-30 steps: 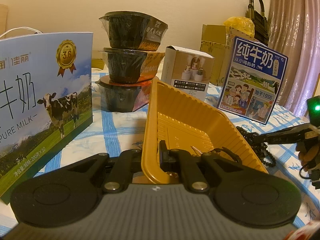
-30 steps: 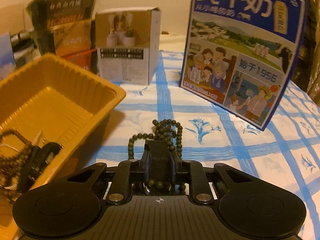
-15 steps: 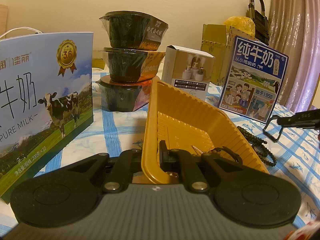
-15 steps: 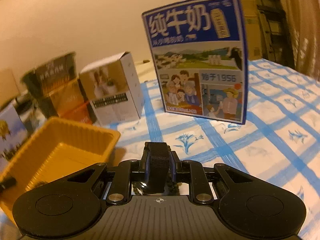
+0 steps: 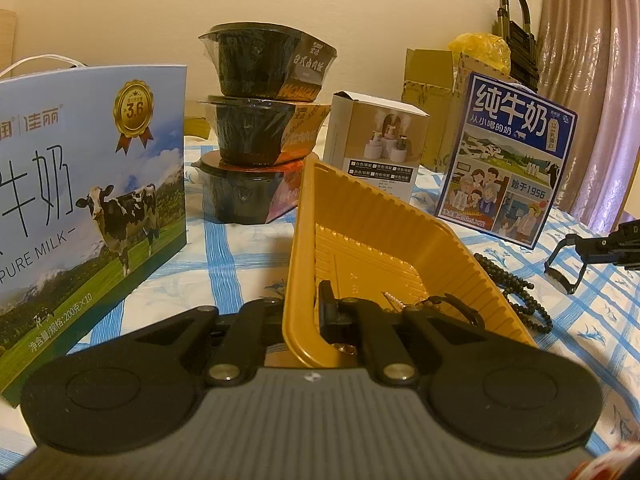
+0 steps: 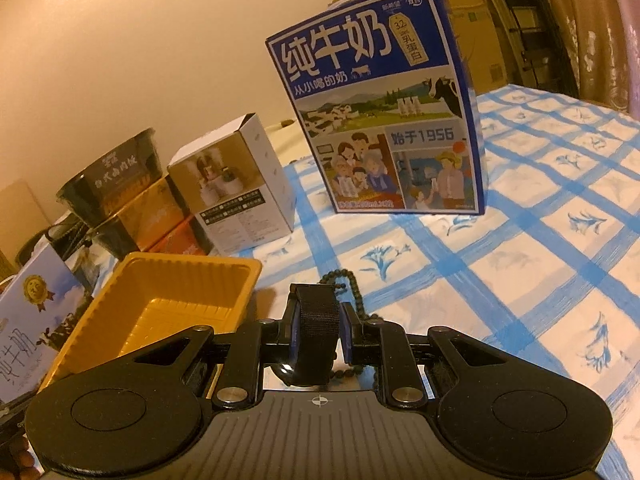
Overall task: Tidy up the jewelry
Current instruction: 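Close the right tool on the green bead necklace and lift it, then carry the green bead necklace into the orange tray and open the right tool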
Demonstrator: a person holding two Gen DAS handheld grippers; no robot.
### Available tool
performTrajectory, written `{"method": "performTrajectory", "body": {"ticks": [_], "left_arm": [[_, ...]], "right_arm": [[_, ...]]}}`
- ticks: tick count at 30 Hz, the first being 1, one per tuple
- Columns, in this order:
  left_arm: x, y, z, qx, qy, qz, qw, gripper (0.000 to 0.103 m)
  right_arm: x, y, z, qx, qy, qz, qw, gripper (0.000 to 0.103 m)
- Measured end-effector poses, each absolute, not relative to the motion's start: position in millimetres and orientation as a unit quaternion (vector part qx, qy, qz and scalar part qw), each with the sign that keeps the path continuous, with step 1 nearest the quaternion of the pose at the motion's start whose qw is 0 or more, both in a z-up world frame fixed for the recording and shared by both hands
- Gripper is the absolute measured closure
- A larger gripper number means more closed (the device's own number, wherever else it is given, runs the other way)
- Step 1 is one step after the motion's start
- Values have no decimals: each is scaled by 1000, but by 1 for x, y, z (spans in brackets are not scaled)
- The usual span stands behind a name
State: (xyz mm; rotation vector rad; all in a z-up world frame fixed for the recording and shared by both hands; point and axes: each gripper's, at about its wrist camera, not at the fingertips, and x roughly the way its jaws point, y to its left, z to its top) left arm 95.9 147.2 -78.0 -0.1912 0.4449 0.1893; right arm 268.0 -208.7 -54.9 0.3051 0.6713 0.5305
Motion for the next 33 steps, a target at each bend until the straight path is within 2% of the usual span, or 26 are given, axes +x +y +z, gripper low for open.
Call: {"method": "performTrajectory", "body": {"ticks": [18,33], "left_arm": [[96,147,-76,-94,220,93,967,96],[96,147,-77,-96,219,93,966,96]], "right_arm": [[251,-191,-37,176,322,300,880,83],[234,-128,-49,254,390,377,801,83]]}}
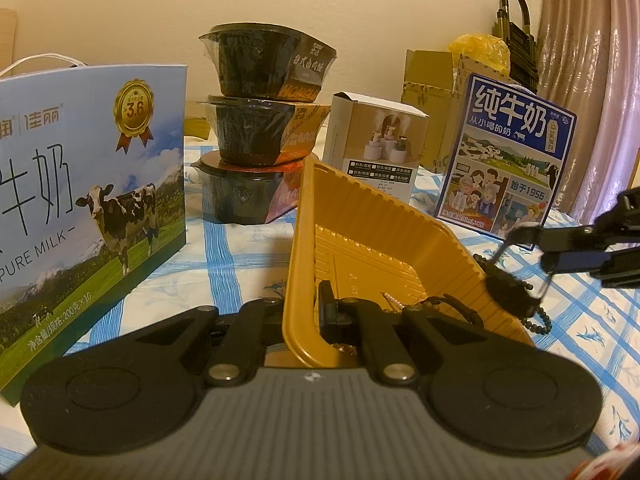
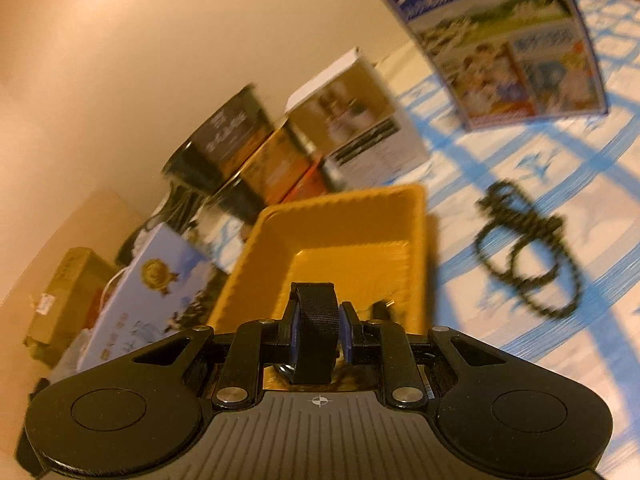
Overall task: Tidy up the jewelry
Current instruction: 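Carry the green bead necklace into the orange tray and open the right tool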
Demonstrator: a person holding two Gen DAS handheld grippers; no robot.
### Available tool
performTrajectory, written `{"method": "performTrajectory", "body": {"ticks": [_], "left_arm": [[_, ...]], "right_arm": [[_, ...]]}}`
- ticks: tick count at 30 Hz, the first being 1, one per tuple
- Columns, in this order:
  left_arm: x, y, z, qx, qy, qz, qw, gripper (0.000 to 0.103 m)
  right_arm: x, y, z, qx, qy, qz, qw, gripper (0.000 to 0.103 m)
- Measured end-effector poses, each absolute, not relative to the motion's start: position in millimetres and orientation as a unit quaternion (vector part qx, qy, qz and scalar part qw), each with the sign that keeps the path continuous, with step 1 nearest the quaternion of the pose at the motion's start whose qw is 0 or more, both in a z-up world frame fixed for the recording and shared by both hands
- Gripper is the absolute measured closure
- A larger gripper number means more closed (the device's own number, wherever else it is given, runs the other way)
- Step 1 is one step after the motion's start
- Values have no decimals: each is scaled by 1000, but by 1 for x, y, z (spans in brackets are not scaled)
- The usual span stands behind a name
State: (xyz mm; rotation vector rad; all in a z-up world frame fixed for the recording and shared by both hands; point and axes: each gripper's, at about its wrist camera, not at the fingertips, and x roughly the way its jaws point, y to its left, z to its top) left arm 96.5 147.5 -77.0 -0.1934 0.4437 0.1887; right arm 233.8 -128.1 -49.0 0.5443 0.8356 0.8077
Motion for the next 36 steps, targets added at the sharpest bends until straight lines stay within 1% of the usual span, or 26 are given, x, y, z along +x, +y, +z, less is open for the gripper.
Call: {"method": "performTrajectory", "body": {"ticks": [9,19,21,22,23,25,31,36], "left_arm": [[96,148,-77,-96,219,92,967,96],[96,149,-78,-100,220,93,966,96],[96,150,-79,-105,222,93,965,96],[96,150,-79,-105,223,93,965,96],[95,150,-80,-105,223,93,965,96],[95,149,-80,-103,224,93,965,96],[95,150,-81,-107,224,94,964,96],[95,151,-82,-109,225,95,964,96]], "right_arm": [[236,-88,-77,310,450,381,746,83],[250,-72,-118,401,504,346,682,82],[252,-74,-121,407,502,338,684,79],[253,-74,-120,403,500,339,687,72],[253,-76,-117,399,496,340,692,54],[253,-81,-110,393,479,345,706,47],[253,-96,-92,365,457,352,730,46],[245,-123,-77,341,423,362,758,46]]}}
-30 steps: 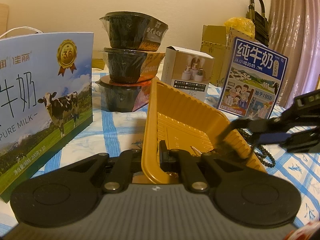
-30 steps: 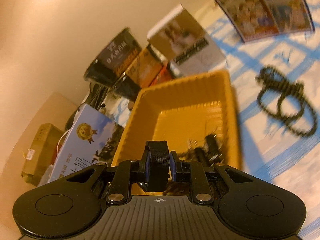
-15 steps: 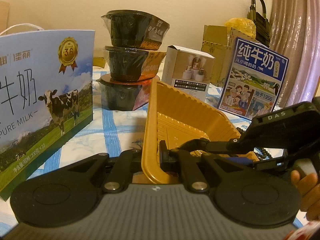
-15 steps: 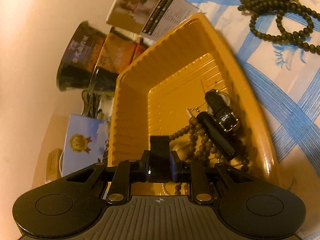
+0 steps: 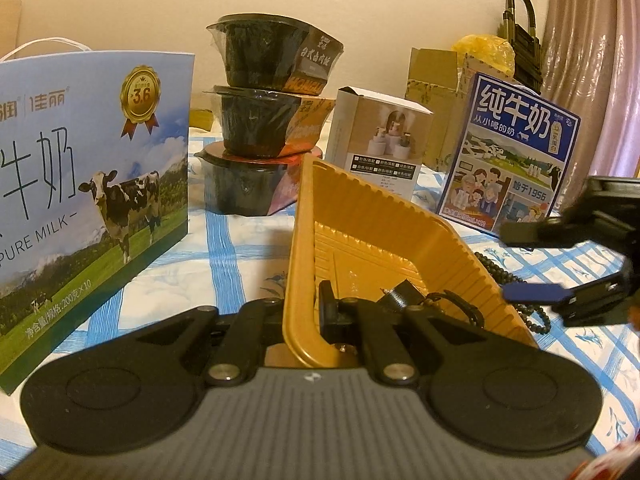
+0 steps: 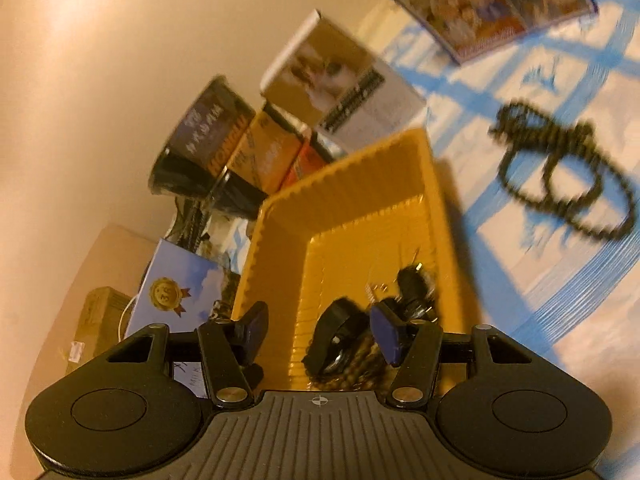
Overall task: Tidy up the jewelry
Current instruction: 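Carry the green bead necklace into the orange tray and open the right tool, then move the right tool to the last green bead strand and grasp it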
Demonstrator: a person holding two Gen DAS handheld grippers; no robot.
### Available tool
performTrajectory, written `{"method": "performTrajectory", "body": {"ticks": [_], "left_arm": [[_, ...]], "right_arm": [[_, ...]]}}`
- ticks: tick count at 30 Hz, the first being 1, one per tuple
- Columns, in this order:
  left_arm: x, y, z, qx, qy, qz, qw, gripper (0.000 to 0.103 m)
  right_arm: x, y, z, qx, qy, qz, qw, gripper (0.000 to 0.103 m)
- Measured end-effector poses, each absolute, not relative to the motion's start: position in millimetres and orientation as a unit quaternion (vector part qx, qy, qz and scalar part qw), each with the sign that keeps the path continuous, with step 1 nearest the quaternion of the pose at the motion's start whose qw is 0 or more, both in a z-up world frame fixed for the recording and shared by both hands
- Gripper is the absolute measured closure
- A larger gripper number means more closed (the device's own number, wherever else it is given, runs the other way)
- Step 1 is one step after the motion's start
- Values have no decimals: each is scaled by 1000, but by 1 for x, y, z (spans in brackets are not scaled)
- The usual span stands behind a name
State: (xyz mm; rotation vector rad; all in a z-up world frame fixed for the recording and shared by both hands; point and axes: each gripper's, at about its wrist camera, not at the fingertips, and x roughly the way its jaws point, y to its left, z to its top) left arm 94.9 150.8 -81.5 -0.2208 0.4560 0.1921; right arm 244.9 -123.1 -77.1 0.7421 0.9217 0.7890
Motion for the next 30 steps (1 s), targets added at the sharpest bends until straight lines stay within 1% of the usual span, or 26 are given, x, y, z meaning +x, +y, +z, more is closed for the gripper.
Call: {"method": "performTrajectory", "body": {"ticks": [5,12,19,30], "left_arm": [[95,151,-82,-108,225,94,964,96],[95,150,-82,-108,225,95,964,96],[95,150,-82,-108,225,95,964,96],[96,151,-82,-109,227,96,963,96]], "right_arm": [[248,-155,-68,300,391,333,804,46],[266,-195,-78,216,382,266,858,46],[269,-213,-98,159,393,230,876,46],[285,-208,-115,100,398,223,885,46]]}}
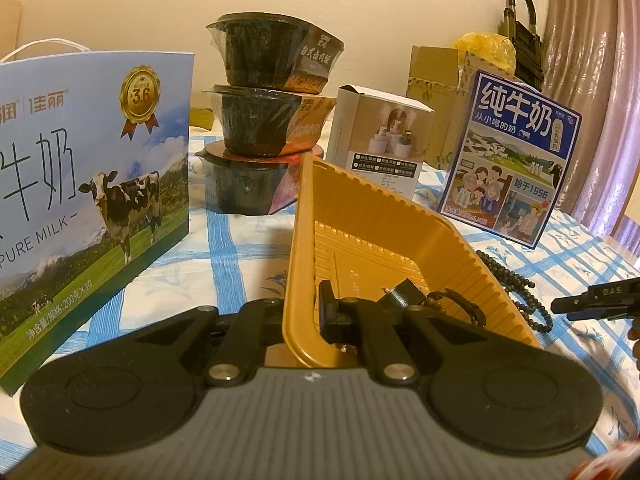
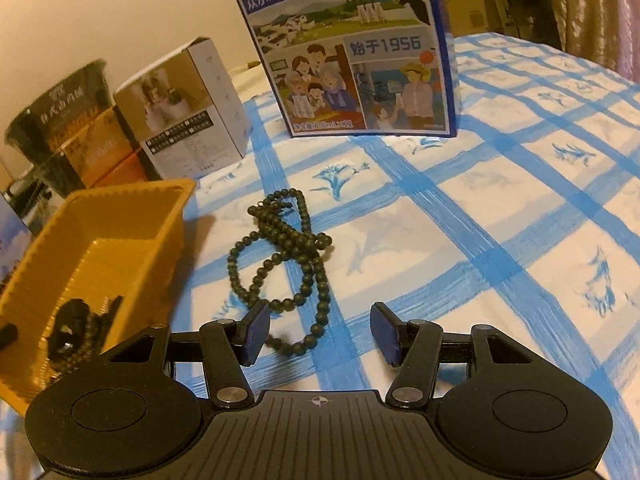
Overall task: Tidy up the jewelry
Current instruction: 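Move the right tool to the last green bead strand and grasp it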
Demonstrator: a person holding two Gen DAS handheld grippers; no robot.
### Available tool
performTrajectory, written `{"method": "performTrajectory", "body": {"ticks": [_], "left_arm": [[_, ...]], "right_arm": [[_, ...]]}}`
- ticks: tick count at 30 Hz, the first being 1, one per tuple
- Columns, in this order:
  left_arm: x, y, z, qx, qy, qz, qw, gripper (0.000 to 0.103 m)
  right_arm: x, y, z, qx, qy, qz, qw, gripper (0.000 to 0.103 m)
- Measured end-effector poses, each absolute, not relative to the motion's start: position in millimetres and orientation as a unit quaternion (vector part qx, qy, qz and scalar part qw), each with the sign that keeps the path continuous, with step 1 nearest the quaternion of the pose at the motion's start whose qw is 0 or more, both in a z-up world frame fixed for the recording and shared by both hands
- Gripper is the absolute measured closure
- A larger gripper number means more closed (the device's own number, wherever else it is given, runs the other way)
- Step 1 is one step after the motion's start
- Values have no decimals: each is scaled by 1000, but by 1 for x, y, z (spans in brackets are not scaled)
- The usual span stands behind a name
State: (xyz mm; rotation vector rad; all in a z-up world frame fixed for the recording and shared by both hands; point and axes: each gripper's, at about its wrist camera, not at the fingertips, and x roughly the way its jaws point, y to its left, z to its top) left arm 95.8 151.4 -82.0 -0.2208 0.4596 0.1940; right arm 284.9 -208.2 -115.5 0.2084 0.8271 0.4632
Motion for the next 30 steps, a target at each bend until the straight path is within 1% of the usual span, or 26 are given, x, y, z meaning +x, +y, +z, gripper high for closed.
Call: {"method": "performTrajectory", "body": {"ticks": [16,17,18,19,20,23,25,30], "left_arm": [[96,153,-84,-108,229,95,963,96],[96,152,-83,-107,229,95,963,96],[96,152,-83,-107,229,95,963,96],[96,152,-83,-107,229,95,963,96],[96,152,-83,-107,229,95,963,96],[96,152,-83,-108,228,95,963,96],[95,152,-84,-108,227,95,963,96],[94,151,-85,-111,228,96,962,96]], "right_arm": [[339,-150,-124,-47,354,253,899,47],[340,-147,-126,-56,355,254,898,57],[341,-145,-128,-63,353,258,897,63],[341,-145,-128,-64,350,264,896,71],[340,-144,-127,-64,349,267,896,84],[333,-146,-125,-71,349,269,895,90],[323,-150,-126,-70,351,270,894,96],[283,-167,-124,-22,366,277,888,96]]}}
